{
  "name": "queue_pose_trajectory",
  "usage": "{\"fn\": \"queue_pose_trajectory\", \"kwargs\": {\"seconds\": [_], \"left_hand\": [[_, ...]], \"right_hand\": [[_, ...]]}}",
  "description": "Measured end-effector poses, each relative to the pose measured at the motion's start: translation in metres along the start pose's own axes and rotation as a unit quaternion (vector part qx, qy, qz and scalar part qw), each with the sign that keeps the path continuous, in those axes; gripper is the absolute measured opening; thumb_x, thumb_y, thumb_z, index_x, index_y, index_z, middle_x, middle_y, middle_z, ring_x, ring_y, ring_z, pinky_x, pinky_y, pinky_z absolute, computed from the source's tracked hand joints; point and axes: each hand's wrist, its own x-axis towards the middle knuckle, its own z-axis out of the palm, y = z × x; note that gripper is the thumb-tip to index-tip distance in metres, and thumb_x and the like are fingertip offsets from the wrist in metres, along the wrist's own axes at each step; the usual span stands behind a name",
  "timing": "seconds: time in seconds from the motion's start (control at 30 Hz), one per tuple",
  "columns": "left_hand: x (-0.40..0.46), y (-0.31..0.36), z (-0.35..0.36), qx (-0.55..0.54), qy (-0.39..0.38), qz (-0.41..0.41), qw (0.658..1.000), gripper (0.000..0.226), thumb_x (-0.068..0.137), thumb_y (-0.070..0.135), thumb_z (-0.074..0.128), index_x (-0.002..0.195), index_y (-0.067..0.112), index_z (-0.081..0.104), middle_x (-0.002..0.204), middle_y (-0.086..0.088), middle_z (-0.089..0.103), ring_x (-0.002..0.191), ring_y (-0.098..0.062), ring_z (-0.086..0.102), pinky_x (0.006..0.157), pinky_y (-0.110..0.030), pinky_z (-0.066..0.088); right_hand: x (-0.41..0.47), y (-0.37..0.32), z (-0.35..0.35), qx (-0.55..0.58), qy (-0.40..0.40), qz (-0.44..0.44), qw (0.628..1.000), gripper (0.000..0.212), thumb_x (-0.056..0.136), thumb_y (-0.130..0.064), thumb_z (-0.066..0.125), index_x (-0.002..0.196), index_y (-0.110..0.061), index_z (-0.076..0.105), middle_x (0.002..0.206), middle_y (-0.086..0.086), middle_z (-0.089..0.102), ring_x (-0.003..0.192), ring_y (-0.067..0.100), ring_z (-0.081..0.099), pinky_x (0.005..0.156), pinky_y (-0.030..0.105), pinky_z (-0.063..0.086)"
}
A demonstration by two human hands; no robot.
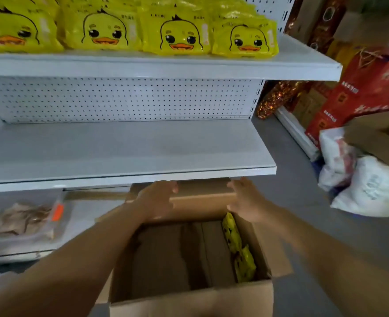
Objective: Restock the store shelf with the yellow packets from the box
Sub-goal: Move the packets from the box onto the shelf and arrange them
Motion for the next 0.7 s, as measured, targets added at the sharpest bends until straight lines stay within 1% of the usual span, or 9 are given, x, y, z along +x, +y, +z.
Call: {"fn": "queue_pose_trajectory", "kwargs": {"seconds": [0.1, 0.2, 0.33, 0.5, 0.6, 0.7], "left_hand": [[0.004, 0.002, 0.026, -0.001, -0.029, -0.003, 1.000, 0.043, 0.088, 0.025, 0.059, 0.129, 0.024, 0.045, 0.133, -0.001, 0.049, 0.122, -0.021, 0.047, 0.101, -0.040, 0.042], [0.013, 0.009, 0.049, 0.006, -0.051, 0.005, 0.999, 0.043, 0.090, 0.029, 0.058, 0.130, 0.025, 0.044, 0.136, 0.000, 0.047, 0.126, -0.020, 0.044, 0.104, -0.039, 0.039], [0.032, 0.028, 0.075, 0.000, -0.080, 0.021, 0.997, 0.042, 0.089, 0.027, 0.060, 0.128, 0.026, 0.044, 0.134, 0.002, 0.048, 0.124, -0.019, 0.046, 0.102, -0.040, 0.041], [0.066, 0.051, 0.108, 0.005, -0.106, 0.041, 0.994, 0.046, 0.088, 0.025, 0.061, 0.131, 0.026, 0.044, 0.137, 0.001, 0.047, 0.126, -0.021, 0.044, 0.102, -0.040, 0.041], [0.086, 0.059, 0.130, 0.006, -0.128, 0.068, 0.990, 0.050, 0.088, 0.022, 0.062, 0.133, 0.025, 0.042, 0.139, 0.002, 0.044, 0.129, -0.020, 0.041, 0.102, -0.039, 0.040], [0.108, 0.062, 0.151, 0.019, -0.151, 0.096, 0.984, 0.055, 0.087, 0.021, 0.063, 0.136, 0.025, 0.040, 0.142, 0.002, 0.041, 0.132, -0.021, 0.037, 0.104, -0.040, 0.039]], "right_hand": [[-0.006, 0.020, 0.023, -0.006, -0.023, 0.029, 0.999, 0.056, 0.090, -0.027, 0.057, 0.138, -0.012, 0.031, 0.137, 0.011, 0.034, 0.128, 0.025, 0.032, 0.102, 0.033, 0.034], [-0.010, 0.035, 0.039, 0.016, -0.037, 0.050, 0.998, 0.055, 0.091, -0.026, 0.057, 0.138, -0.012, 0.032, 0.139, 0.009, 0.034, 0.129, 0.025, 0.033, 0.104, 0.034, 0.033], [-0.012, 0.055, 0.057, 0.055, -0.038, 0.075, 0.995, 0.055, 0.091, -0.025, 0.058, 0.138, -0.014, 0.033, 0.139, 0.007, 0.036, 0.129, 0.023, 0.038, 0.105, 0.032, 0.035], [-0.009, 0.075, 0.079, 0.087, -0.061, 0.101, 0.989, 0.055, 0.091, -0.023, 0.057, 0.139, -0.014, 0.030, 0.139, 0.006, 0.034, 0.127, 0.022, 0.040, 0.106, 0.034, 0.037], [-0.009, 0.081, 0.095, 0.108, -0.078, 0.130, 0.983, 0.052, 0.092, -0.022, 0.056, 0.137, -0.015, 0.030, 0.136, 0.006, 0.036, 0.122, 0.022, 0.043, 0.102, 0.033, 0.040], [-0.010, 0.083, 0.111, 0.123, -0.089, 0.156, 0.976, 0.049, 0.093, -0.023, 0.055, 0.135, -0.015, 0.032, 0.132, 0.006, 0.037, 0.116, 0.020, 0.046, 0.097, 0.032, 0.042]]}}
